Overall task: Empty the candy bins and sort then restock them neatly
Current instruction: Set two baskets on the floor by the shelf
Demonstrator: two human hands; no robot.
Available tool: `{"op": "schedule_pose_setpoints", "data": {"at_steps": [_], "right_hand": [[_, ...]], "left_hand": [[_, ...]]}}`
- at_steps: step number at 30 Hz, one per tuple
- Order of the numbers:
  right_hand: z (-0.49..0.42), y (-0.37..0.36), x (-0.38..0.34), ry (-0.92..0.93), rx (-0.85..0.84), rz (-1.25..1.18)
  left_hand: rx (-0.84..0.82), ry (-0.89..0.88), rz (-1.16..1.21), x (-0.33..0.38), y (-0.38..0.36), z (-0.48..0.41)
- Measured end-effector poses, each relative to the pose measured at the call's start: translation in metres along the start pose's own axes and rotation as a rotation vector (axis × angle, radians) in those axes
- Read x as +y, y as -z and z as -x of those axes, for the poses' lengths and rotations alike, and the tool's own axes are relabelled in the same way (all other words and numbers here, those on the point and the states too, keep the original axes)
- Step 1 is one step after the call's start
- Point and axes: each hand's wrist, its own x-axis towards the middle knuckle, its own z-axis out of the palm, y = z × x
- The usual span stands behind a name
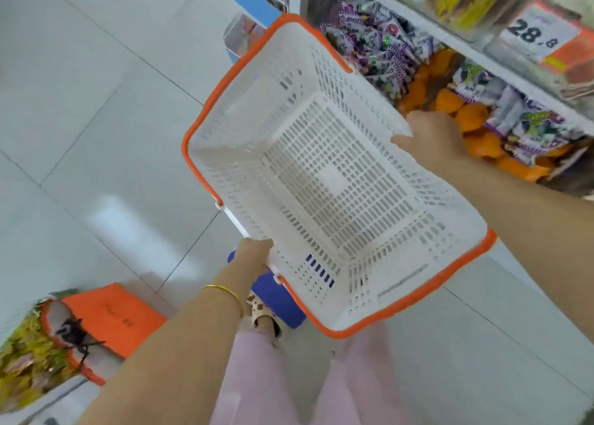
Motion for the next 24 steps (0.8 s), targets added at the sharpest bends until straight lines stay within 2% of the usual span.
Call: {"op": "schedule_pose_setpoints", "data": {"at_steps": [2, 4, 5, 6, 8, 10, 12, 14, 16, 24], "right_hand": [[0.002, -0.011, 0.003, -0.011, 0.015, -0.021], [0.0, -0.024, 0.008, -0.008, 0.041, -0.075], [-0.002, -0.03, 0.01, -0.001, 0.058, -0.085], [-0.005, -0.037, 0.012, 0.014, 0.068, -0.061], [-0.013, -0.048, 0.014, 0.051, 0.08, 0.018], [-0.024, -0.06, 0.011, 0.079, 0.052, 0.043], [-0.038, -0.076, 0.005, 0.092, 0.022, 0.069], [-0.052, -0.092, 0.001, 0.086, 0.012, 0.148], [-0.065, -0.11, 0.001, 0.061, 0.006, 0.227], [-0.115, -0.185, 0.028, -0.055, 0.017, 0.05]], "left_hand": [[-0.009, -0.125, -0.373, 0.013, 0.005, 0.0], [0.115, -0.33, -0.782, 0.035, 0.001, 0.005], [0.21, -0.457, -0.905, 0.049, -0.003, 0.006], [0.302, -0.605, -0.966, 0.064, -0.009, 0.009], [0.424, -1.017, -0.973, 0.095, -0.02, 0.004], [0.446, -1.422, -0.993, 0.13, -0.033, -0.013], [0.454, -1.684, -1.089, 0.164, -0.046, -0.038], [0.394, -1.739, -1.307, 0.186, -0.061, -0.063], [0.307, -1.769, -1.404, 0.199, -0.076, -0.096], [0.224, -1.839, -1.374, 0.22, -0.126, -0.197]]}}
